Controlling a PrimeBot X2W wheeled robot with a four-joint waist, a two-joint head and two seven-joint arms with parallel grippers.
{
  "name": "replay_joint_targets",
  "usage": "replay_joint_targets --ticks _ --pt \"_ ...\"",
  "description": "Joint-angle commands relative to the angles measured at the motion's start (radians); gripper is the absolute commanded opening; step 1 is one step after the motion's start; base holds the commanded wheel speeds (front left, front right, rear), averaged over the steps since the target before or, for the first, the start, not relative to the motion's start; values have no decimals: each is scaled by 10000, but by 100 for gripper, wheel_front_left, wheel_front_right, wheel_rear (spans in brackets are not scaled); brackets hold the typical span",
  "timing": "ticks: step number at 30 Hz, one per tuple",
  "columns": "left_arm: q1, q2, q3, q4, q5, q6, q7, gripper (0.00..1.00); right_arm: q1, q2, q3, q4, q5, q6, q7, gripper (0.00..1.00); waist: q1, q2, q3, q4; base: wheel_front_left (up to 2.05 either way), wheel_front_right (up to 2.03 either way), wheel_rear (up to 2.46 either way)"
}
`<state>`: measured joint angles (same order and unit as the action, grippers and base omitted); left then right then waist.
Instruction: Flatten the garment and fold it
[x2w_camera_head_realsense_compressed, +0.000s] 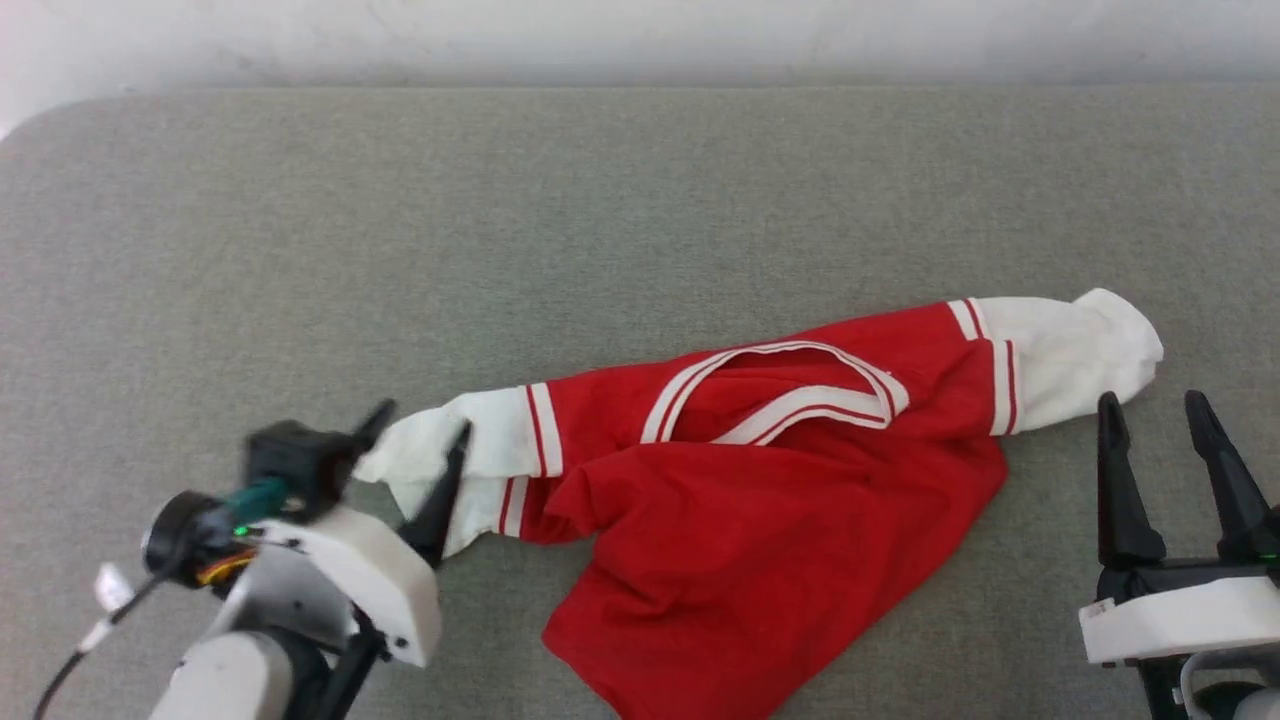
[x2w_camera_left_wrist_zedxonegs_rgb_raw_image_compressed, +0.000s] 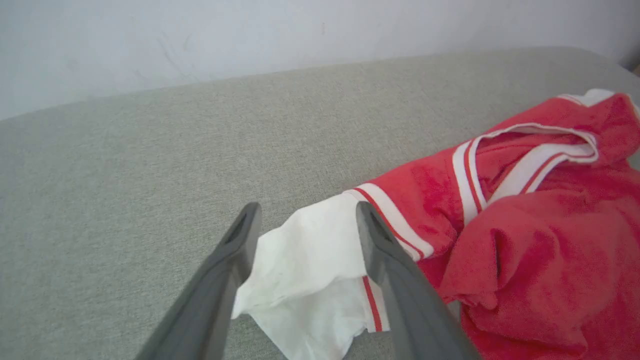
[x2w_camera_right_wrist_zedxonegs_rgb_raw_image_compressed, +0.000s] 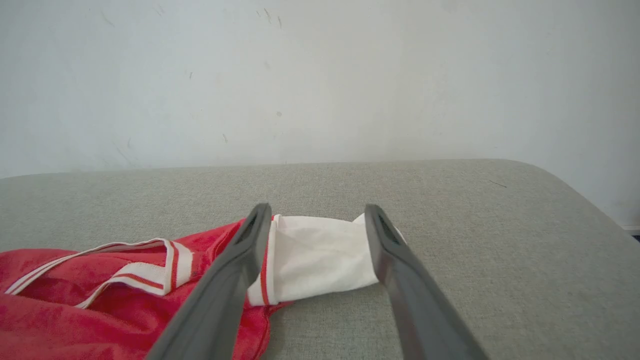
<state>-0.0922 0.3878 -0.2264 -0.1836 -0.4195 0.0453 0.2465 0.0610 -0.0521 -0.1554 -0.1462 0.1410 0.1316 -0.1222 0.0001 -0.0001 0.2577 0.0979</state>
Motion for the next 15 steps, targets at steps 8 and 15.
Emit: replay_joint_targets --ticks 8,15 --pt "-732 991 -1481 690 1099 -1131 1109 100 -294 18 -57 41 117 -9 -93 100 -1 1 470 -652 0 0 0" --pt "-955 987 -1595 1062 1150 -1182 917 100 -312 18 -39 54 174 -9 -113 100 -1 1 580 -755 0 0 0"
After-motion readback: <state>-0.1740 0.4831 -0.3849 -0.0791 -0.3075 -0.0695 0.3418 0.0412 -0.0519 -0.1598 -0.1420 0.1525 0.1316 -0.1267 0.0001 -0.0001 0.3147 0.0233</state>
